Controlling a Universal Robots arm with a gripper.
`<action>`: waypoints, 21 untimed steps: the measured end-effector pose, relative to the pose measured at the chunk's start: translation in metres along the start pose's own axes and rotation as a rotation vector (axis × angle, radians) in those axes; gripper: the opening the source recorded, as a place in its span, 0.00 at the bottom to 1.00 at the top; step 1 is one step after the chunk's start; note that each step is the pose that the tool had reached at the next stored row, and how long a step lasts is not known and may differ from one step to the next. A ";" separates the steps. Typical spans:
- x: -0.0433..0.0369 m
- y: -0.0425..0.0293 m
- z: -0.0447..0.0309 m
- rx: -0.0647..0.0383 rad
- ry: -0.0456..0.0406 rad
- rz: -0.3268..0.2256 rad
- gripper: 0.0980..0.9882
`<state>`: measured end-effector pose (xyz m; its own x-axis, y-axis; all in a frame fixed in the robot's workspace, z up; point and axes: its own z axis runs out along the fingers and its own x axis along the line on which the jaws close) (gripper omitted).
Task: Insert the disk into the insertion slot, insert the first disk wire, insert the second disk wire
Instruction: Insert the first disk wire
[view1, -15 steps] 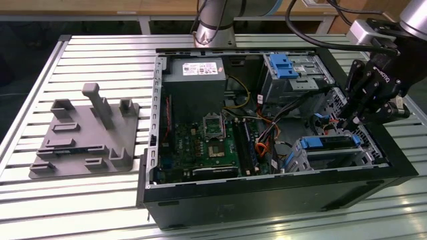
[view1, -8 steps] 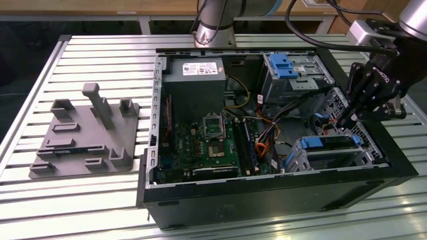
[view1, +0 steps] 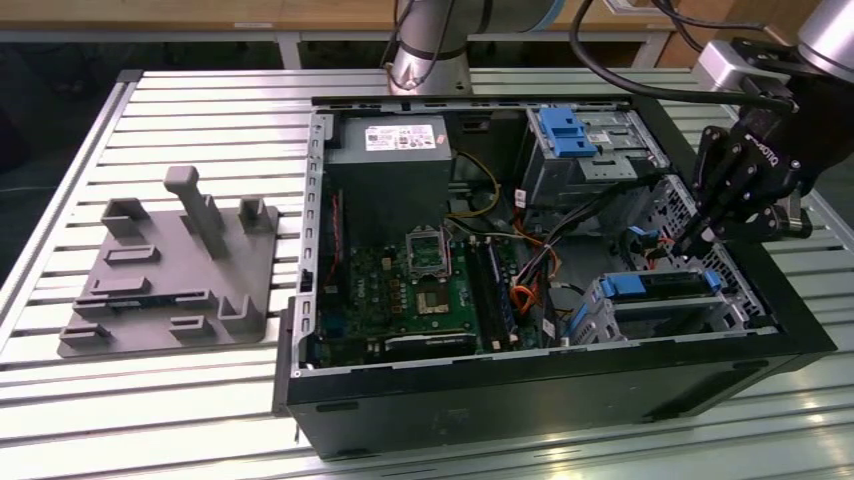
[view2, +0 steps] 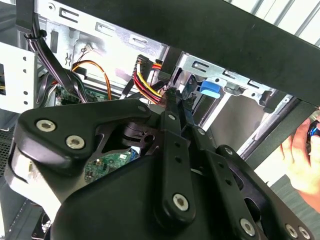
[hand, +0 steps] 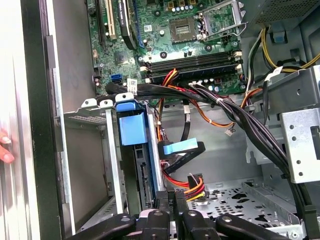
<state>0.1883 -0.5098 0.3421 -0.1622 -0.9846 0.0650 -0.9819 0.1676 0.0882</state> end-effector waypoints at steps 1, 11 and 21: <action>0.0000 0.0000 0.0000 0.000 0.0000 0.000 0.07; 0.0004 0.0051 0.0005 0.017 0.0029 -0.013 0.07; 0.0007 0.0066 0.0006 0.026 0.0143 -0.152 0.07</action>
<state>0.1816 -0.5094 0.3421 -0.0100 -0.9977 0.0670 -0.9973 0.0148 0.0719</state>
